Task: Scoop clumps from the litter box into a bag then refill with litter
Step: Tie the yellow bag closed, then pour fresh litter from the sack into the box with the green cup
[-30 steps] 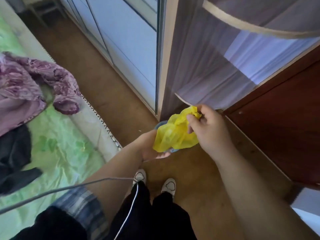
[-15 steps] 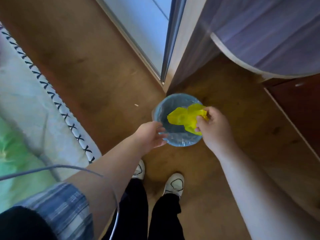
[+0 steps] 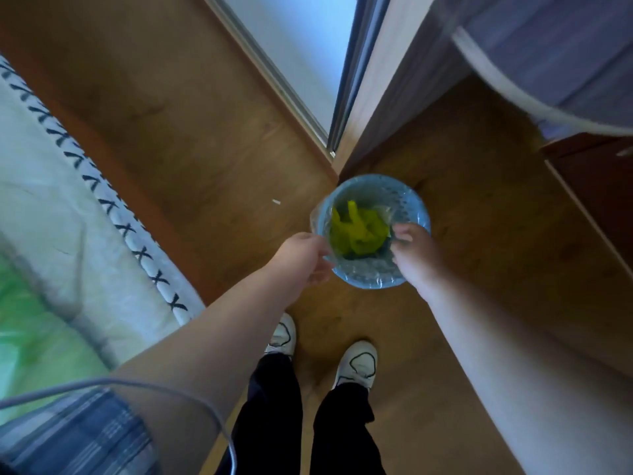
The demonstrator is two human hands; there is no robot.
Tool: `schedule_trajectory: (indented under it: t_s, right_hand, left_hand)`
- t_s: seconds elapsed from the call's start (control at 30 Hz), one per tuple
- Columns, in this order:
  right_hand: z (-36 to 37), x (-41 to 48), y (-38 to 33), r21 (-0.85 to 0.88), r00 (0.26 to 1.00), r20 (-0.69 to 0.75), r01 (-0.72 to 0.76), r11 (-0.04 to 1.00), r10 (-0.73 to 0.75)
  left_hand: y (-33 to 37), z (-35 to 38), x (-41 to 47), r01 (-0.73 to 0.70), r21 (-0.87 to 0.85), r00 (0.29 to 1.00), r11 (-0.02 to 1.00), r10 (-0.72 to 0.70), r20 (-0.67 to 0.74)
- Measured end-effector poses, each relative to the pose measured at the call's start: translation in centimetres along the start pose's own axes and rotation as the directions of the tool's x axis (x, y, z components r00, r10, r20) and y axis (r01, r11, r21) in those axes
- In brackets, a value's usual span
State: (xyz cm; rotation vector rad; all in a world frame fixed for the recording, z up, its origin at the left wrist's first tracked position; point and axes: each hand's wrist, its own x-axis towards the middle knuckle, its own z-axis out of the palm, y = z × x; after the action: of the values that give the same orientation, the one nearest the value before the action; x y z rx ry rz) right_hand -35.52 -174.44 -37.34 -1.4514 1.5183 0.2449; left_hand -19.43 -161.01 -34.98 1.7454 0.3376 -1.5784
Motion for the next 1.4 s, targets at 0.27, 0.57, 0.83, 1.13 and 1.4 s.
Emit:
schedule_trajectory:
  t_s: [0.27,0.57,0.83,1.13,1.4]
  right_hand:
    - [-11.5,-21.6,-17.3,-0.041,0.959,-0.025,0.280,0.959,-0.281]
    - [-23.7,-47.8,-35.2,-0.221,0.612,-0.090,0.757,0.615,-0.786]
    - [-25.8,-62.6,-36.0,-0.499,0.064,0.016,0.865,0.048,-0.998]
    - [-16.6,-74.9,-33.0,-0.307,-0.197,0.364,0.898,-0.316,-0.911]
    - [-2.2,-91.6,-25.8,-0.018,-0.504,0.547,0.791,-0.611,-0.668]
  left_hand:
    - [12.8,-3.7,-22.9,-0.378,0.430,0.900,0.820,0.435,-0.039]
    - [21.9,-7.8,-52.8,-0.552,0.789,0.468,0.268,0.883,0.027]
    - [13.0,-10.8,-71.9,-0.232,0.960,0.111,0.156,0.985,-0.134]
    - [-6.8,-17.0,-83.6,-0.031,0.794,0.064,0.607,0.794,-0.604]
    - [-28.9,-21.5,-92.5,0.004,0.466,-0.021,0.885,0.466,-0.884]
